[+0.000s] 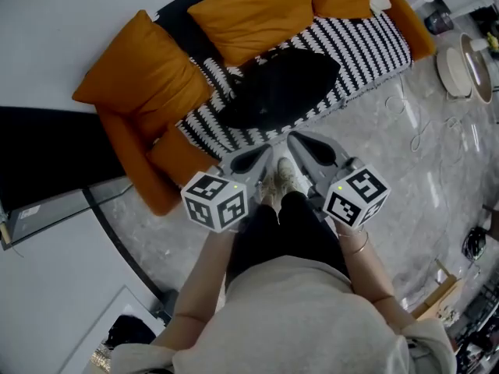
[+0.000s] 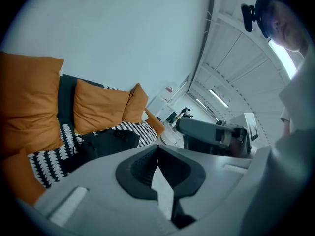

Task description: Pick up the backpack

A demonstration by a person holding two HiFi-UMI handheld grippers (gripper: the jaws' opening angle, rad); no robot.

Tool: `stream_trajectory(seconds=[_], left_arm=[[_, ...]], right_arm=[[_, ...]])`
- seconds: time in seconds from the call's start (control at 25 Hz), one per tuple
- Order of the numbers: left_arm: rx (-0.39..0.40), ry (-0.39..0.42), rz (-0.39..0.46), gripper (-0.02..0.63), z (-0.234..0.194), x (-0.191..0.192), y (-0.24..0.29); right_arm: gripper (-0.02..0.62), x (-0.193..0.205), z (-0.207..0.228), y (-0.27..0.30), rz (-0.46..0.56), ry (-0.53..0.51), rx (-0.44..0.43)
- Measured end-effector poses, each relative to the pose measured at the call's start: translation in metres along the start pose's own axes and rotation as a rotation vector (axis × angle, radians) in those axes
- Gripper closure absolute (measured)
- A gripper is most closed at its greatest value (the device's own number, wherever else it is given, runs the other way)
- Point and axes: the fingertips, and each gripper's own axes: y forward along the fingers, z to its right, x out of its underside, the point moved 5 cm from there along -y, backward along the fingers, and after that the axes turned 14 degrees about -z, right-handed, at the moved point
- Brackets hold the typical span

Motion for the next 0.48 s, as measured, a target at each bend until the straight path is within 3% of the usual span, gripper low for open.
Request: stream_trajectory(seconds=[0.24,0.48], left_arm=[[-0.026,-0.031,-0.028,0.598,-0.023,0.003,0.029],[-0.069,-0.128,-0.034,0.598,-0.051,0.024,0.052]], right_arm=[[0.592,0.004,0.024,0.026,-0.067,-0.006,-0.06],[0.592,0.033,0.057,0.053,-0.147,0.047,-0.075]])
